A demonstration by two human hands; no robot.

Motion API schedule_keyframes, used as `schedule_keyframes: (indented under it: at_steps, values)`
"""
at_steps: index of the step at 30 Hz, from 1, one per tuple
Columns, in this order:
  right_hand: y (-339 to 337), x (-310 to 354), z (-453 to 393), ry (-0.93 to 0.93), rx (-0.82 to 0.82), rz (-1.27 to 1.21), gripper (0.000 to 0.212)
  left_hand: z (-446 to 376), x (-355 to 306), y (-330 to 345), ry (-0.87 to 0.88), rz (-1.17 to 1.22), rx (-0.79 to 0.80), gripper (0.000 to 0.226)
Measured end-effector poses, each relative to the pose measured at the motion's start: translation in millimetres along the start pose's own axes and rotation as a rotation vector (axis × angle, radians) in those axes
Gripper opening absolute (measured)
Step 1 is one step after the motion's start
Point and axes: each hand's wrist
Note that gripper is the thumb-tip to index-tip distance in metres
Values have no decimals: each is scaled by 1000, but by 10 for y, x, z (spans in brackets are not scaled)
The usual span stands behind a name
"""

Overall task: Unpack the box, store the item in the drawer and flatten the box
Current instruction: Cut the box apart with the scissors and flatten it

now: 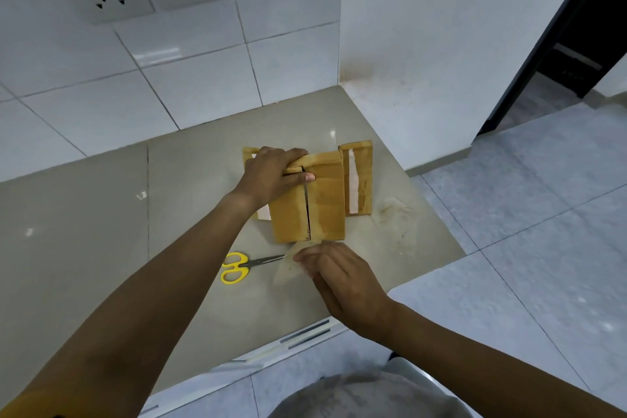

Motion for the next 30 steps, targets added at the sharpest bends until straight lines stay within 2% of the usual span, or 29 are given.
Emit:
schedule_keyframes:
  at_steps: [8,13,20,22,24,27,30]
  values:
    - [-72,28,-38,37,-55,-107,18,11,80,16,-77,118,-92,49]
    - [-200,116,10,107,-169,-196,16,61,264,-115,-251,218,-223,41]
    - [-394,375,-222,-18,-255,-320,15,270,549,-253,-409,281,-308,32]
    - [-404,415,-273,122,-284,-395,16,300,627,-334,-422,284,-302,33]
    - [-372,335,-309,432,-367,-475,14,328,672,-411,-418,287,-317,40]
    - [-264,-71,-256,801,-457,-586,11,414,681,-478,-426,310,-380,44]
    - [-135,-585,-116,1092,-477,-543,13,519,668,-474,-451,335,-406,40]
Point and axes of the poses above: each hand's wrist, its own z-axis away from the middle knuckle, its own y-axis out of the palm, x = y × z, and after that the axes turned 4 degrees about -x, right-handed
